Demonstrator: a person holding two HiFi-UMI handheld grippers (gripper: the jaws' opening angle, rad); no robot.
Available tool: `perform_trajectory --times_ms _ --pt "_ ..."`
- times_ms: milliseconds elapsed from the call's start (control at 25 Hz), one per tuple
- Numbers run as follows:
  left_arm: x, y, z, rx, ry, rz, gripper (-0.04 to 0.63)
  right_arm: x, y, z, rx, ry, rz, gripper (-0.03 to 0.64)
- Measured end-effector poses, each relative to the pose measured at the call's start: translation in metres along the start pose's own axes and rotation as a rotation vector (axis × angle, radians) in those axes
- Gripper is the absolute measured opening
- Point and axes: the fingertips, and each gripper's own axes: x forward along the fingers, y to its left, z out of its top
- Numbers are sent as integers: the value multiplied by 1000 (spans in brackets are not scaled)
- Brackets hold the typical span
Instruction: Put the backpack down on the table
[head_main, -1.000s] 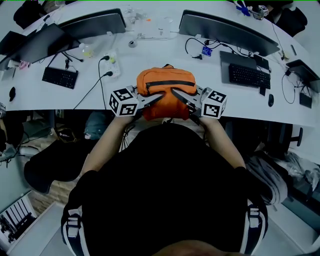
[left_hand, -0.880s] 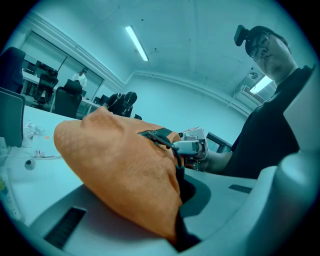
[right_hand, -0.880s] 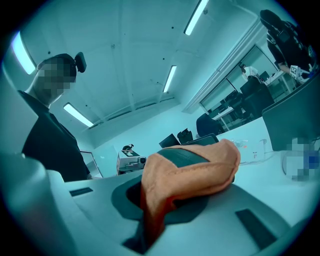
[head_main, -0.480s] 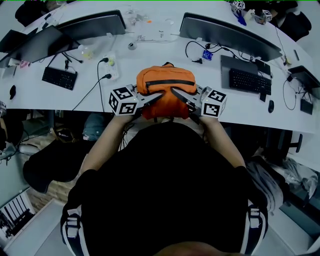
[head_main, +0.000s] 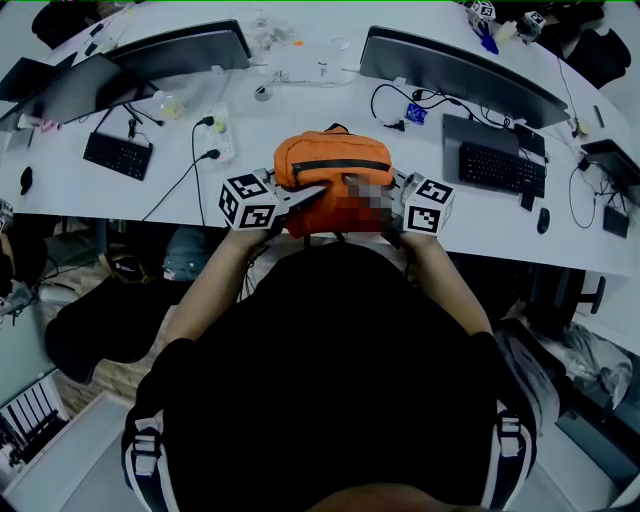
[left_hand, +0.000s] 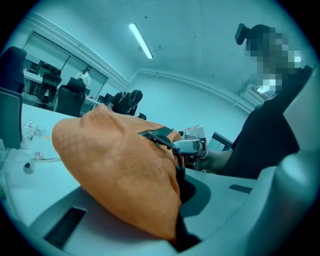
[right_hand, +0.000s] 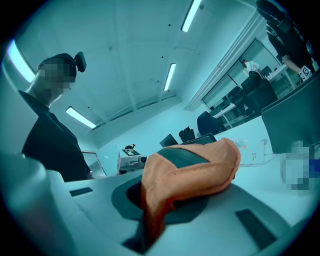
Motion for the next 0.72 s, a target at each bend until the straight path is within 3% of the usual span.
perform_trajectory --times_ms 720 --pt "33 12 7 6 36 34 54 -21 -29 6 31 -5 22 49"
